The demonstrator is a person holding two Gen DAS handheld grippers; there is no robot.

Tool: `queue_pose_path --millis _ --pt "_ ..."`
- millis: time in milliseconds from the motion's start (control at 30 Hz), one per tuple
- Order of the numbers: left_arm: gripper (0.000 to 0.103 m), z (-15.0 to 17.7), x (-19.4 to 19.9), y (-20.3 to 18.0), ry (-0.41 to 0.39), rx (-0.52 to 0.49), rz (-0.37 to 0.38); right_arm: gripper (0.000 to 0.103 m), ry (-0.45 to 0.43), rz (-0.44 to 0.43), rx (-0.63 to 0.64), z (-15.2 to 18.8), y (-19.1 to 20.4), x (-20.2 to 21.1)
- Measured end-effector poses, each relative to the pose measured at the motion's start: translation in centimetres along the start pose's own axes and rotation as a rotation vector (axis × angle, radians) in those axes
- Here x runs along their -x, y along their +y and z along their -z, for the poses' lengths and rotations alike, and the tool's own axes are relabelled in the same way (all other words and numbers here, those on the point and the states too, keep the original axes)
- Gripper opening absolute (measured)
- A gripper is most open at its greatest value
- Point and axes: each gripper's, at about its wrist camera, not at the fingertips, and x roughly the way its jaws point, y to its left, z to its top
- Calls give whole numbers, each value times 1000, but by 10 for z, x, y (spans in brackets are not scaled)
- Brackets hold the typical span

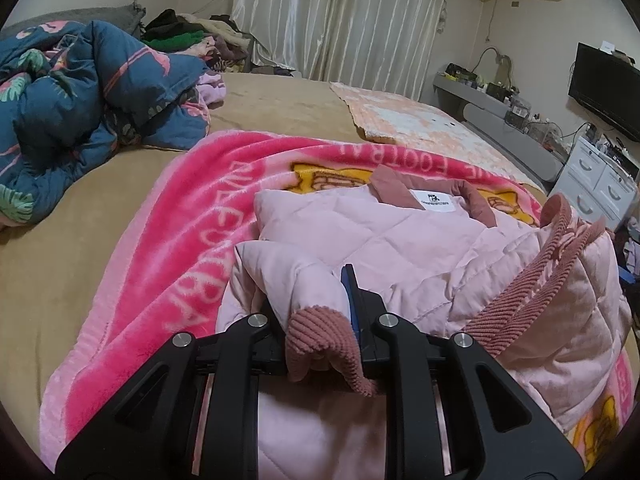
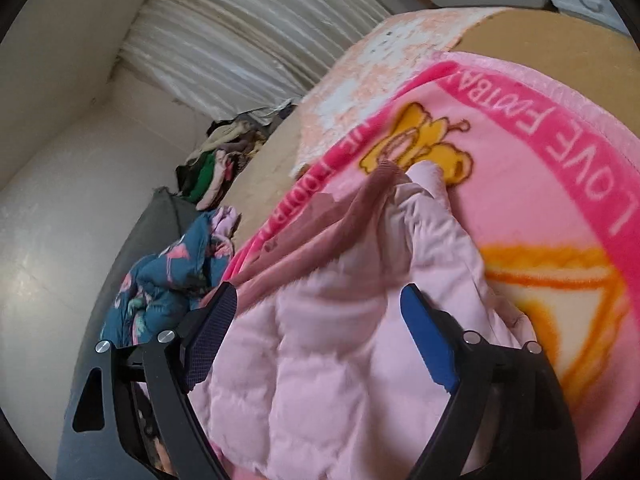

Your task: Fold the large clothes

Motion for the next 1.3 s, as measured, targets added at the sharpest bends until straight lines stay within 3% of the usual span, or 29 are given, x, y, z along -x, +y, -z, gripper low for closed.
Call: queue_pose_path --millis 100,300,400,467,667,800,933,1133,1300 --pt "13 0 0 0 1 2 1 88 -55 33 85 16 7 19" --pt "14 0 3 -1 -2 5 5 91 -161 302 346 66 3 40" --pt "16 -1 9 -5 -8 10 5 91 -181 355 359 80 -9 39" --pt "18 0 12 -6 -9 18 8 91 -132 346 337 74 -12 32" --pt "26 -5 26 -7 -20 42 29 91 -118 335 411 72 -6 22" --pt "56 -4 40 -14 -43 56 77 93 -117 325 403 74 -8 19" --pt "73 -6 60 -25 -92 33 76 93 -112 315 396 72 -11 15" --pt "89 -10 94 -30 -165 14 64 93 -126 298 387 72 -10 21" --pt "94 -9 112 -20 -188 31 12 93 -140 284 377 71 -9 28"
